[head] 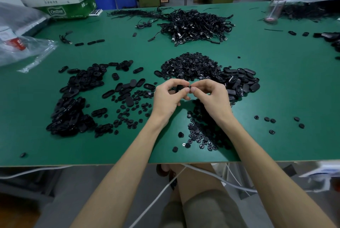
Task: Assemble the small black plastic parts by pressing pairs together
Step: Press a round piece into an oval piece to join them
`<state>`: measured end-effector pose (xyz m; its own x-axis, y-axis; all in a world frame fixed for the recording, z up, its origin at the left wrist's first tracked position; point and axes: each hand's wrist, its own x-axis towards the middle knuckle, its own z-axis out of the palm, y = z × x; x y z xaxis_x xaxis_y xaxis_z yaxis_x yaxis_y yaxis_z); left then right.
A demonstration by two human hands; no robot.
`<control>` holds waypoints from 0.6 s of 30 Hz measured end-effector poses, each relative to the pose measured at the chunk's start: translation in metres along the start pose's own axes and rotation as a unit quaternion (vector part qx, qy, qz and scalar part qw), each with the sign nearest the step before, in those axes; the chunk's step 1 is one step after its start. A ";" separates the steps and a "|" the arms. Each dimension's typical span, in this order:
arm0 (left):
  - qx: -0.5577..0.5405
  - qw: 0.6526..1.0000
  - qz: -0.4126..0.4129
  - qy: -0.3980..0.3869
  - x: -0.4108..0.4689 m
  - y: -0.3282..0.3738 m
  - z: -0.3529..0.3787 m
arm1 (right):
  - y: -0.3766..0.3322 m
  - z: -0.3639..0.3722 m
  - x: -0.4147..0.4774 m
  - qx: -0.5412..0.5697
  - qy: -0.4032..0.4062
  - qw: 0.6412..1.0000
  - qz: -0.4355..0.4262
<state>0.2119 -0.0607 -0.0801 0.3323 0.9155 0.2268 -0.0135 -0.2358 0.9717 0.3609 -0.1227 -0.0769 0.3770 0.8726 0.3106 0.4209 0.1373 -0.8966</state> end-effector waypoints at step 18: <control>0.021 1.000 0.003 -0.012 0.000 -0.002 0.001 | -0.002 0.000 -0.001 0.002 0.004 1.000 0.021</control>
<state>0.2128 -0.0605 -0.0818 0.3541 0.9066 0.2297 0.0244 -0.2544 0.9668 0.3596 -0.1235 -0.0752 0.4001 0.8741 0.2754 0.4019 0.1027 -0.9099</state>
